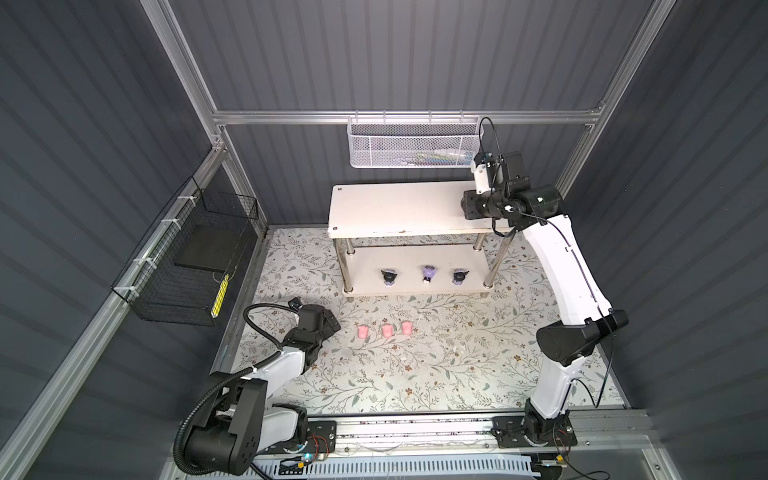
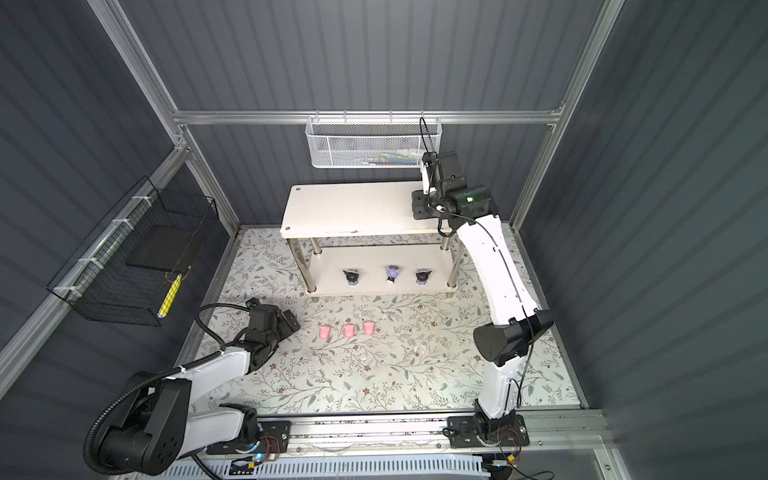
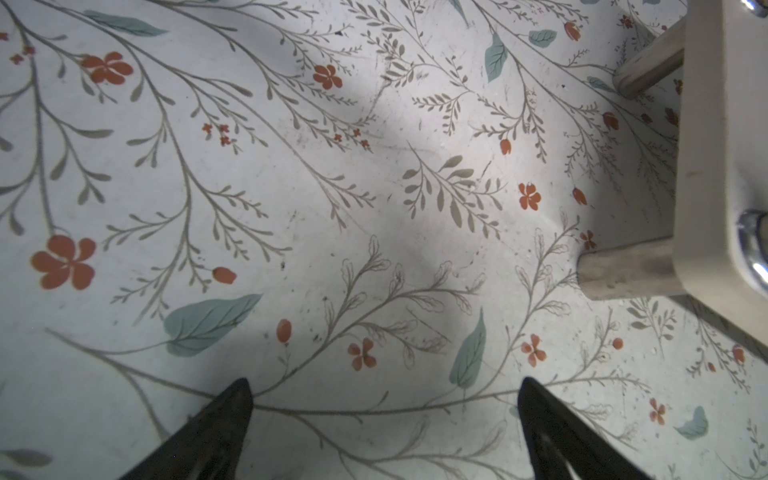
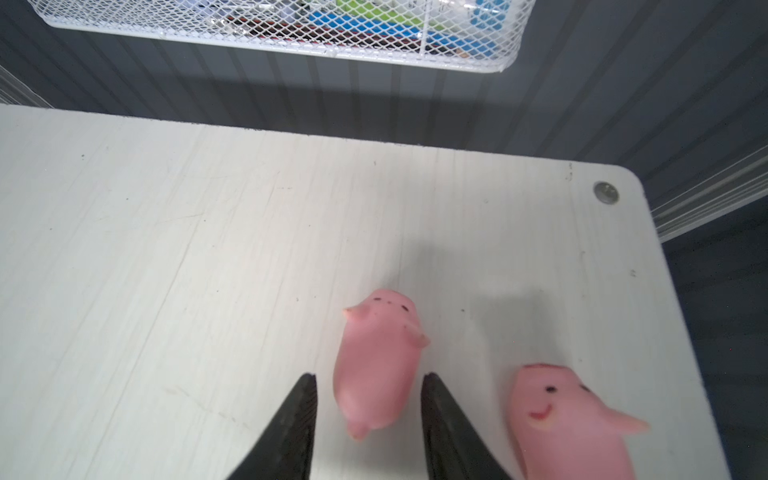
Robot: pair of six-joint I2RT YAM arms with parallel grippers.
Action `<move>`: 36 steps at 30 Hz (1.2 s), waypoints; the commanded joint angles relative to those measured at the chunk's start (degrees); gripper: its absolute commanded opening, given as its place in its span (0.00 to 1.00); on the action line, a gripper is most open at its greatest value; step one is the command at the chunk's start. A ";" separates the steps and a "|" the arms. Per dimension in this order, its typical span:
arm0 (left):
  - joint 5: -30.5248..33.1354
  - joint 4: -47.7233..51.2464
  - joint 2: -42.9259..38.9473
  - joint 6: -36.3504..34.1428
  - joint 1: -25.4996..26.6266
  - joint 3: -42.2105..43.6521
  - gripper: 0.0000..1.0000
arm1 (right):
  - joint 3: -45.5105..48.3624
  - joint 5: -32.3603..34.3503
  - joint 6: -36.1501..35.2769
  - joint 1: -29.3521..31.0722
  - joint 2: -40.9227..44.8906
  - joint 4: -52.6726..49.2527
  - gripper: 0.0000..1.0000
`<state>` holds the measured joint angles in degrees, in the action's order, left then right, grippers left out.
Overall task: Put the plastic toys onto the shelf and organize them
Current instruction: 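Lower the pink pig beside the other pig and open the right gripper, then move the open right gripper back down toward the pink pigs on the table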
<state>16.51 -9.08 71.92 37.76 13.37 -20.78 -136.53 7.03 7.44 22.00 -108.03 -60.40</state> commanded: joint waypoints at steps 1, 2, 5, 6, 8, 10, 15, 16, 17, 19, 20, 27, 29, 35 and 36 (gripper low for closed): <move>0.20 2.23 0.85 -0.25 0.08 -0.98 1.00 | -1.03 -1.42 0.02 -0.23 3.11 0.61 0.46; 0.19 2.14 0.94 -0.28 0.08 -1.00 1.00 | -1.05 -1.85 -0.03 -0.21 3.62 0.48 0.46; 0.22 2.05 1.18 -0.27 0.08 -0.95 1.00 | -0.77 -3.46 0.02 -0.20 5.50 0.02 0.48; 0.20 1.96 1.27 -0.23 0.08 -0.96 1.00 | -0.40 -3.67 -0.02 -0.20 6.14 0.10 0.48; 0.11 1.96 1.40 -0.19 0.08 -0.94 1.00 | 0.56 -3.81 0.12 -0.16 7.95 0.35 0.48; 0.10 1.96 1.38 -0.18 0.08 -0.85 1.00 | 2.46 -3.95 0.15 0.01 10.29 1.27 0.49; 0.21 2.14 1.08 -0.26 0.08 -0.85 1.00 | 8.94 -4.70 -0.72 1.11 17.28 4.73 0.50; 0.35 2.22 0.97 -0.25 0.08 -0.93 1.00 | 12.02 -5.23 -1.64 2.05 19.47 6.44 0.50; 0.30 2.26 0.94 -0.25 0.08 -0.95 1.00 | 15.19 -5.51 -2.65 3.02 21.48 8.40 0.51; 0.36 2.47 0.86 -0.23 0.06 -1.02 1.00 | 24.88 -5.04 -4.81 5.67 27.29 14.33 0.51; 0.43 2.49 0.81 -0.23 0.08 -1.02 1.00 | 29.29 -4.95 -5.78 7.13 29.86 16.86 0.51; 0.65 3.10 0.33 -0.39 0.08 -1.11 1.00 | 56.95 -2.20 -7.48 17.74 46.56 27.97 0.49; 0.76 3.19 0.27 -0.41 0.08 -1.18 1.00 | 63.39 -1.11 -5.32 20.25 50.02 30.64 0.47; 0.71 3.46 0.50 -0.62 0.08 -1.59 1.00 | 78.74 -2.94 4.31 25.51 55.03 37.55 0.46; 0.65 3.46 0.42 -0.47 0.08 -1.55 1.00 | 80.37 -2.35 5.88 26.46 54.48 37.80 0.46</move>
<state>16.88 -8.36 72.44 37.76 13.37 -21.41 -59.31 4.10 7.62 46.57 -52.93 -27.79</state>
